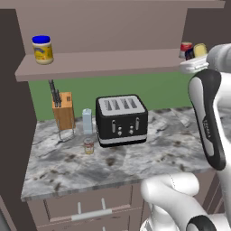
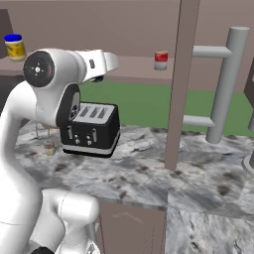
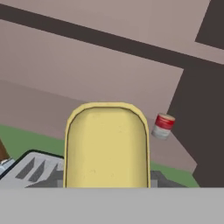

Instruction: Pick the cans from the counter and place them in their designated side in the cabinet.

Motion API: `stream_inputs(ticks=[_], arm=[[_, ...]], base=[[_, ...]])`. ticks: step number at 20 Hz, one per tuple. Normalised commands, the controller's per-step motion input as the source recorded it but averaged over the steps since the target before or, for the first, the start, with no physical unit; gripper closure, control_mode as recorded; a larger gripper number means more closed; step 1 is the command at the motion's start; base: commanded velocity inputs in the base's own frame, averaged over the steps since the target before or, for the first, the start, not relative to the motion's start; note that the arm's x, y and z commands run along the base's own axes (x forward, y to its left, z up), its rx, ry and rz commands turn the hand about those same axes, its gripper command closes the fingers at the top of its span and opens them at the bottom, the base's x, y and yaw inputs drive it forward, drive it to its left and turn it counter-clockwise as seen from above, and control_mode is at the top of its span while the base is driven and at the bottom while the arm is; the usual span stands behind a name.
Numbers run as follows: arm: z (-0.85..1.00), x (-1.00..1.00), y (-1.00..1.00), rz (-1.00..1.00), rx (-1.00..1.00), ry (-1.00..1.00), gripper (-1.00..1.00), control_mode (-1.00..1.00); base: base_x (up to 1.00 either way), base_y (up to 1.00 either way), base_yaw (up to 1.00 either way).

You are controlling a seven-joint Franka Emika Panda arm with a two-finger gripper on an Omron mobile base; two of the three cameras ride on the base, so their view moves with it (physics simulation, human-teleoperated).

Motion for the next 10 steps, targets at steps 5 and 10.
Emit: stream_inputs(ticks=[5, 10], arm=[[0.0, 0.29, -0.1, -0.01, 0.0, 0.0, 1.0, -1.0], [0.0, 0.26, -0.13, -0.01, 0.0, 0.0, 1.0, -1.0]], base=[[0.0, 0.0, 0.0], [0.0, 0.0, 0.0]])
